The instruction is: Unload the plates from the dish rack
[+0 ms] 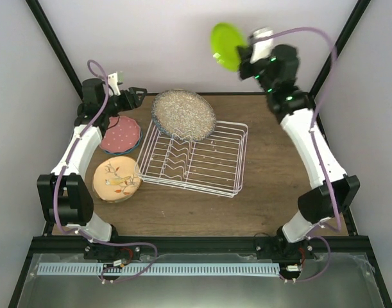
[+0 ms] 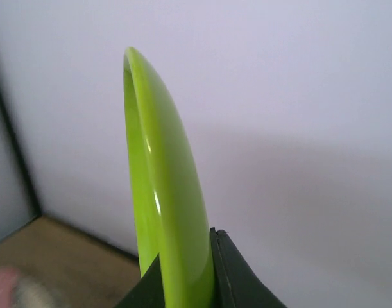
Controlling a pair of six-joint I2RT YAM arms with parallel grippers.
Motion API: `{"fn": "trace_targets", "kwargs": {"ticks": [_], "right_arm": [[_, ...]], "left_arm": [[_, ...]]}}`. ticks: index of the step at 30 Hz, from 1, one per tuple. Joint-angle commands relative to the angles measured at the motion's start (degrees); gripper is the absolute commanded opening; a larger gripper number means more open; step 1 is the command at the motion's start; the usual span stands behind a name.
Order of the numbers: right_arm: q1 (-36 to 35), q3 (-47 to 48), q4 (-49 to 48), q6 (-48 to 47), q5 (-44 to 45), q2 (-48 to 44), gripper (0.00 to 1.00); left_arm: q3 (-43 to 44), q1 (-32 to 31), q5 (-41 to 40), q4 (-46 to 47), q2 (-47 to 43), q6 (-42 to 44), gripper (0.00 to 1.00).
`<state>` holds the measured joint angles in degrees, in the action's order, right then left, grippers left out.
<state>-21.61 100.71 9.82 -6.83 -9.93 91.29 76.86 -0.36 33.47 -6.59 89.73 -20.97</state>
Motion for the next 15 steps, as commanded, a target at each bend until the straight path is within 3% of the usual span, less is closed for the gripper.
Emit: {"fn": "trace_targets", "kwargs": {"ticks": [1, 7, 15], "right_arm": [[13.38, 7.65, 4.02, 20.8, 2.78, 4.27, 0.01], [27.01, 7.91, 16.49, 35.17, -4.27, 11.46, 0.01], [35.77, -9.98, 13.81, 42.07, -11.04, 13.33, 0.01]], "left_arm": [[2.5, 0.18, 0.61, 0.64, -0.61, 0.05, 0.7], [3.21, 0.17, 0.61, 0.08, -0.93, 0.14, 0.7], [1.5, 0.13, 0.19, -0.07, -2.41, 0.22, 0.7]]}}
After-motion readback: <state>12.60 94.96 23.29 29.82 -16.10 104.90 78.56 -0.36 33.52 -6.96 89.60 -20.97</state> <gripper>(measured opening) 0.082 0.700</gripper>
